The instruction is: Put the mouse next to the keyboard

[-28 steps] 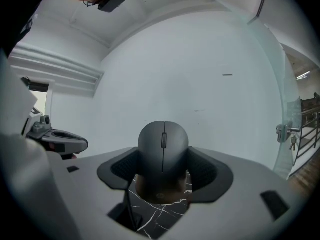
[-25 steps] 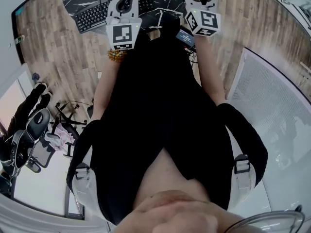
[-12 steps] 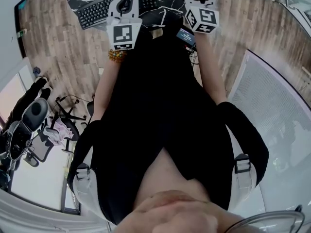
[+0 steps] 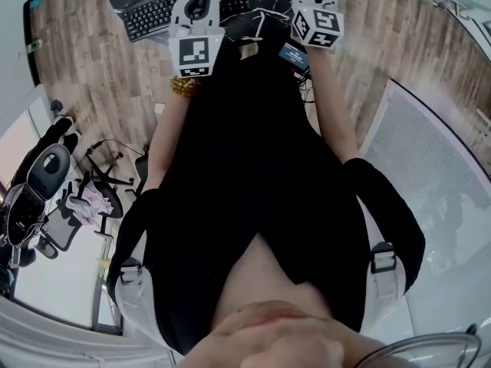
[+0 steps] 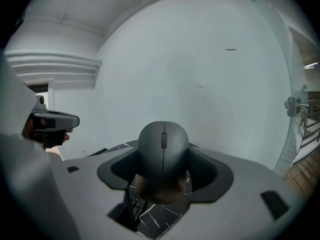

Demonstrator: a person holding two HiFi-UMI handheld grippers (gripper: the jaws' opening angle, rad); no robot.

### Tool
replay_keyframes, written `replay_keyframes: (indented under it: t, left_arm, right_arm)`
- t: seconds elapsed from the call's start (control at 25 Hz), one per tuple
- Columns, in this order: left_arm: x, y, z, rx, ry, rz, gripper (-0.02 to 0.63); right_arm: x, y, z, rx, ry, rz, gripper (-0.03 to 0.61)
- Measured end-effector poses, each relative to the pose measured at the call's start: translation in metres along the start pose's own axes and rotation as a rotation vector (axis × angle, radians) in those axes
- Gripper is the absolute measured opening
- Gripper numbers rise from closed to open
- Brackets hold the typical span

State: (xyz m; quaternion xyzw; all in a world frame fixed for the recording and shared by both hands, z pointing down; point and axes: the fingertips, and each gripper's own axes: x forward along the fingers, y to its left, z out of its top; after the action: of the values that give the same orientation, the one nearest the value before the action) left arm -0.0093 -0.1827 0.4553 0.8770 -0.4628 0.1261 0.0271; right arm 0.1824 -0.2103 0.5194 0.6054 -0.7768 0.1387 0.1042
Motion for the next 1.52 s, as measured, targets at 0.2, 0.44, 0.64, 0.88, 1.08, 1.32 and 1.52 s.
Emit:
replay_keyframes:
  t: [0.2,0.44,0.64,0.88,1.08,1.32,1.52]
  left_arm:
    - [-0.001,-0.001,-0.002,0.002,0.005,-0.002,0.017]
    - [-0.002,0.001,-0.008,-0.006,0.019,0.004,0.017]
    - [-0.004,0.007,-0.012,-0.011,0.028,0.013,0.017]
    - [-0.006,0.009,-0.015,-0.006,0.035,0.019,0.017]
    - [-0.008,0.01,-0.016,-0.004,0.034,0.022,0.017]
    - [-0.011,0.012,-0.02,-0.004,0.044,0.026,0.017]
    - [-0.012,0.013,-0.024,-0.009,0.054,0.03,0.017]
  right_arm:
    - [0.005,0.001,-0.012,0.001,0.032,0.008,0.288]
    - [0.013,0.002,-0.03,-0.003,0.074,0.027,0.288]
    - [0.022,0.001,-0.05,0.027,0.123,0.027,0.288]
    - [0.029,0.001,-0.066,0.029,0.155,0.035,0.288]
    - [0.032,-0.004,-0.084,0.017,0.19,0.025,0.288]
    - [0.034,-0.012,-0.112,0.026,0.251,0.01,0.288]
    - [0.04,-0.013,-0.125,0.042,0.279,0.012,0.288]
